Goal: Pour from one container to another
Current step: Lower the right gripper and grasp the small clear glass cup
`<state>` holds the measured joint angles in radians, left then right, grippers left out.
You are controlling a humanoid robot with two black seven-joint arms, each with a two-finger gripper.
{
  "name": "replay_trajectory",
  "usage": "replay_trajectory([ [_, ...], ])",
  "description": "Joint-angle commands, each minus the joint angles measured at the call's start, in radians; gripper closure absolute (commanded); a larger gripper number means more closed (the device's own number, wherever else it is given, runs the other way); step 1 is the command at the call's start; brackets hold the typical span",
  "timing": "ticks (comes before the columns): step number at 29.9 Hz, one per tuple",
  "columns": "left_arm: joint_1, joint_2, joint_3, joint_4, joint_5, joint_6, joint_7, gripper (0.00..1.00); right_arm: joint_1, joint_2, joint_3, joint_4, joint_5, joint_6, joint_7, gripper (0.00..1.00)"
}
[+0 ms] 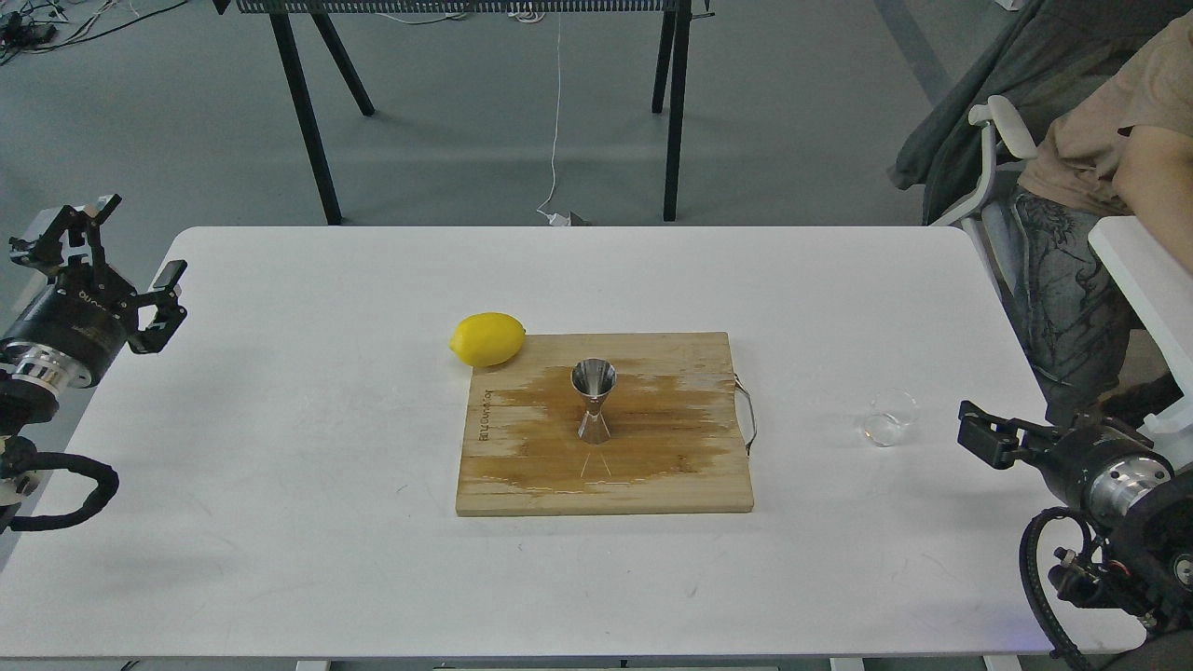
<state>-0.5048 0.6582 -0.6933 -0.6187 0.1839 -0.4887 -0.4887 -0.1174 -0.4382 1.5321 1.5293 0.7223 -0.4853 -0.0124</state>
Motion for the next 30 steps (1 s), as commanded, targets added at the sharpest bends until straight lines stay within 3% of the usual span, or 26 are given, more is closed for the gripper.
replay_trajectory([
  [1,0.000,-0.005,0.001,0.002,0.000,0.000,0.000,0.06,0.054,0.000,-0.046,-0.001,-0.043,-0.003,0.003,0.02],
  [10,0.000,-0.005,0.001,0.002,0.000,0.000,0.000,0.06,0.182,0.001,-0.167,-0.017,-0.103,-0.003,0.003,0.02],
  [30,0.005,-0.006,0.005,0.028,0.002,0.000,0.000,0.05,0.209,0.042,-0.250,-0.158,-0.156,-0.003,-0.014,0.02],
])
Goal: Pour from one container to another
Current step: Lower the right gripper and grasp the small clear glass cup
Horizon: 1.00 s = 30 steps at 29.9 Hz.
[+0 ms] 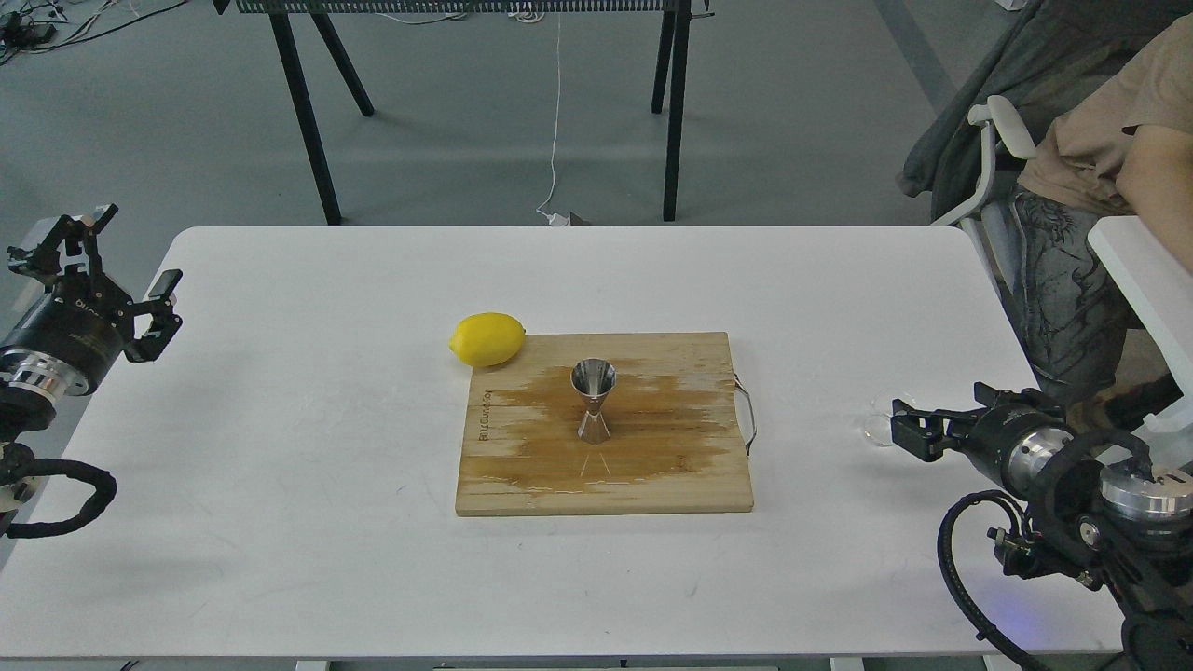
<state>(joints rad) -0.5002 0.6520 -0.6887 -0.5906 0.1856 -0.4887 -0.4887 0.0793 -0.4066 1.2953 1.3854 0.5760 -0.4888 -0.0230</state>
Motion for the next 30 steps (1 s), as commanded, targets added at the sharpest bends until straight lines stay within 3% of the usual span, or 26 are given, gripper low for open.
replay_trajectory([
  [1,0.000,0.000,0.000,0.000,0.000,0.000,0.000,0.05,0.014,0.017,-0.014,-0.025,-0.010,0.000,-0.003,0.02],
  [30,0.000,-0.014,0.000,0.031,0.000,0.000,0.000,0.05,0.070,0.111,-0.066,-0.147,-0.076,0.000,-0.003,0.02],
])
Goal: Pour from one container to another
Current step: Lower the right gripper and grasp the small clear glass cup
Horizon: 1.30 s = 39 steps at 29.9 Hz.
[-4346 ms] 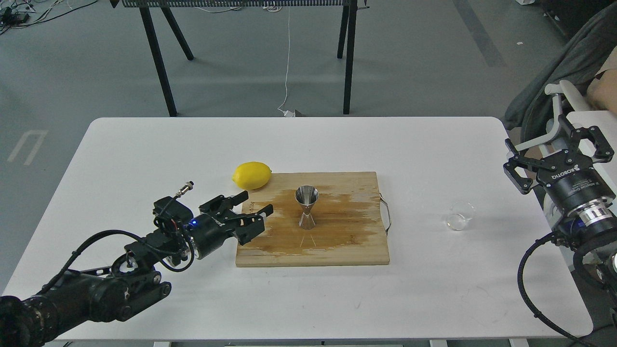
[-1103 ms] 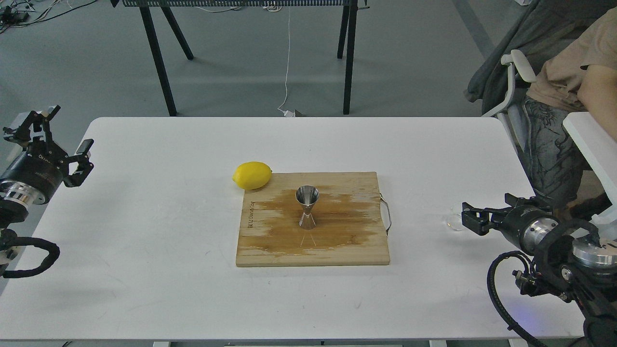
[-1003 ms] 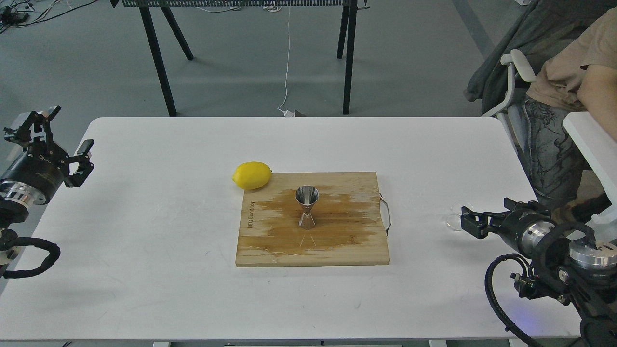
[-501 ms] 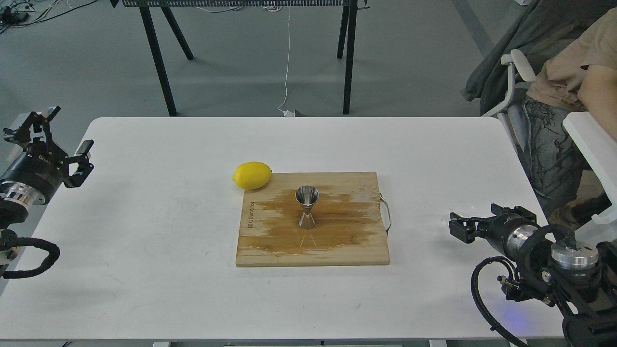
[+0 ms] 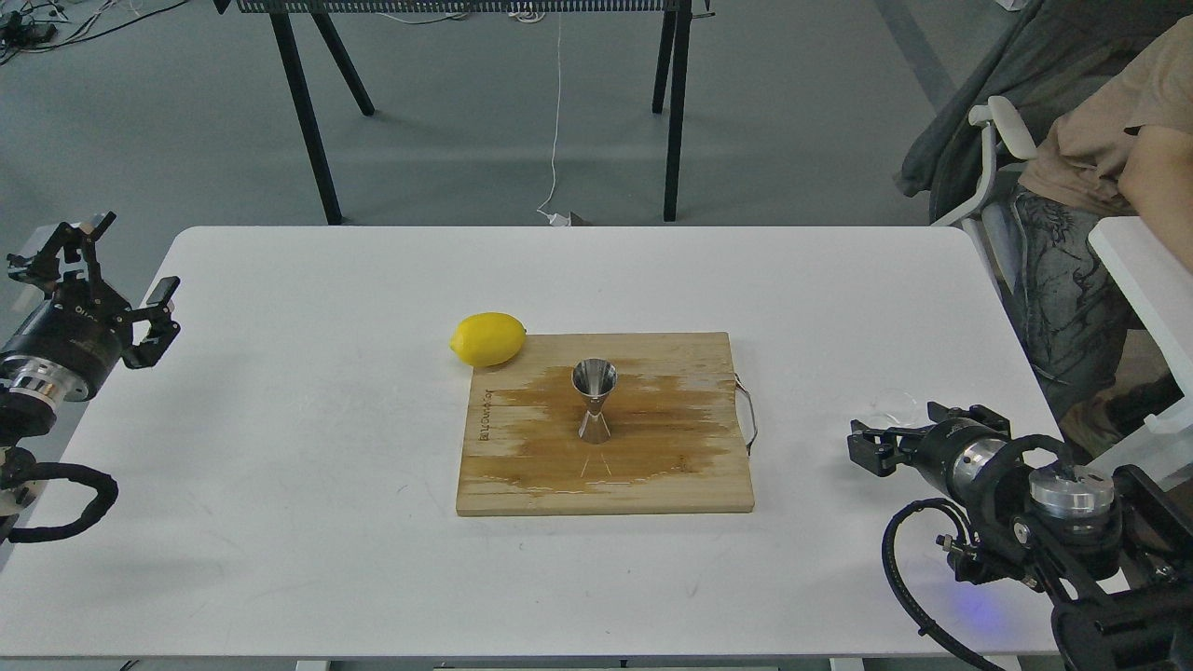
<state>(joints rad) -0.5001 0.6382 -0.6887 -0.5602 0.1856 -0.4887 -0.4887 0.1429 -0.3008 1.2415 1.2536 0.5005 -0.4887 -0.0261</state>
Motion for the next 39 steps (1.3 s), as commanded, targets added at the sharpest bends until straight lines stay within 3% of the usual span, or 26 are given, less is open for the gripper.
replay_trajectory([
  [1,0.000,0.000,0.000,0.000,0.000,0.000,0.000,0.05,0.007,0.005,-0.017,-0.025,0.000,0.000,0.000,0.02],
  [11,0.000,0.000,0.000,0.011,0.000,0.000,0.000,0.05,0.049,0.009,-0.054,-0.097,0.000,0.000,-0.005,0.02],
  [39,0.002,-0.002,0.000,0.016,0.000,0.000,0.000,0.05,0.073,0.008,-0.054,-0.109,-0.040,0.000,-0.018,0.02],
])
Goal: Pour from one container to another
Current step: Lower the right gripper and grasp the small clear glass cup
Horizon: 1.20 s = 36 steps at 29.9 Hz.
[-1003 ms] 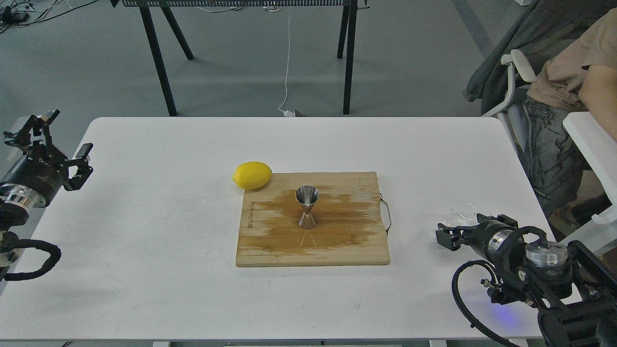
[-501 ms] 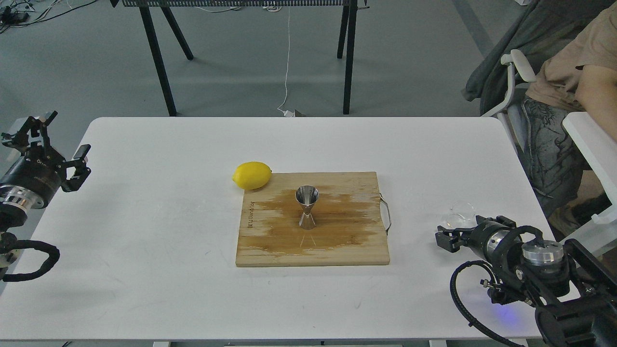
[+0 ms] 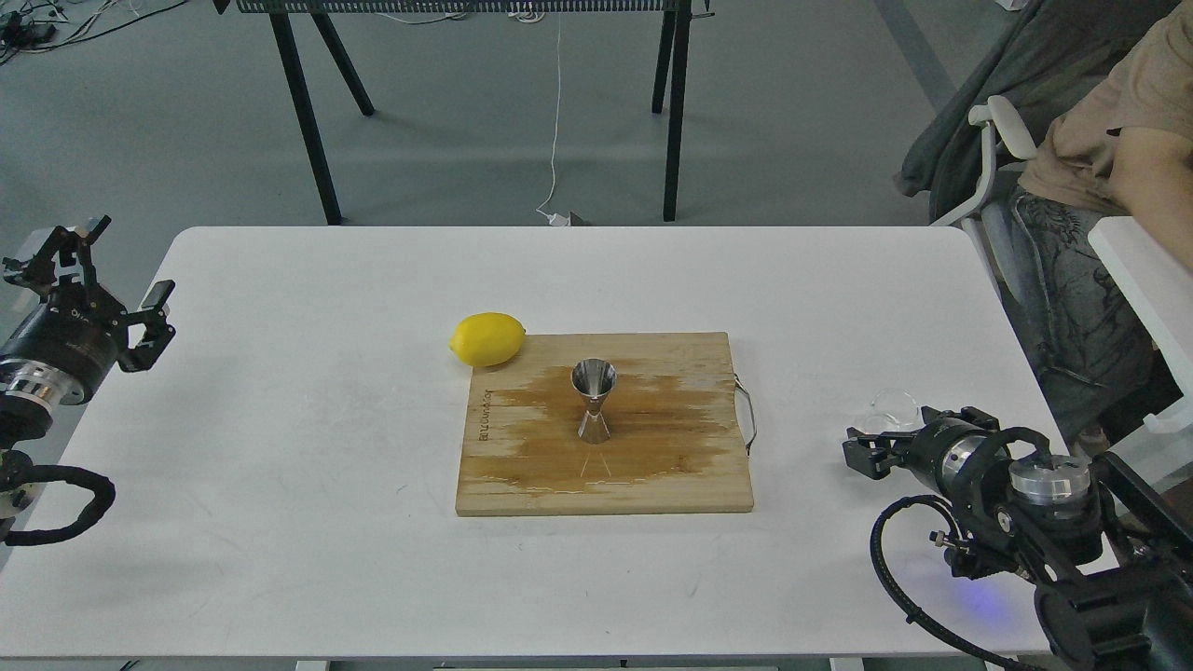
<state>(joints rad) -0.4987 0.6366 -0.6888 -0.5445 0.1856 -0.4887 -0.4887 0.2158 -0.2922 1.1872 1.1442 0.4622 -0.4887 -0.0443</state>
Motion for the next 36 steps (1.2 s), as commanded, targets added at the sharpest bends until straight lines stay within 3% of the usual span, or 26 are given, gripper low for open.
replay_trajectory([
  [1,0.000,0.000,0.000,0.000,0.000,0.000,0.000,0.05,0.001,0.001,0.000,-0.001,-0.002,0.000,0.000,0.02],
  [29,0.006,-0.002,0.000,0.009,0.000,0.000,0.000,0.05,-0.003,0.002,0.020,0.003,-0.002,0.000,0.014,0.07],
  [36,0.006,0.000,0.000,0.009,-0.002,0.000,0.000,0.05,-0.003,0.002,0.018,0.002,-0.002,0.000,0.014,0.18],
])
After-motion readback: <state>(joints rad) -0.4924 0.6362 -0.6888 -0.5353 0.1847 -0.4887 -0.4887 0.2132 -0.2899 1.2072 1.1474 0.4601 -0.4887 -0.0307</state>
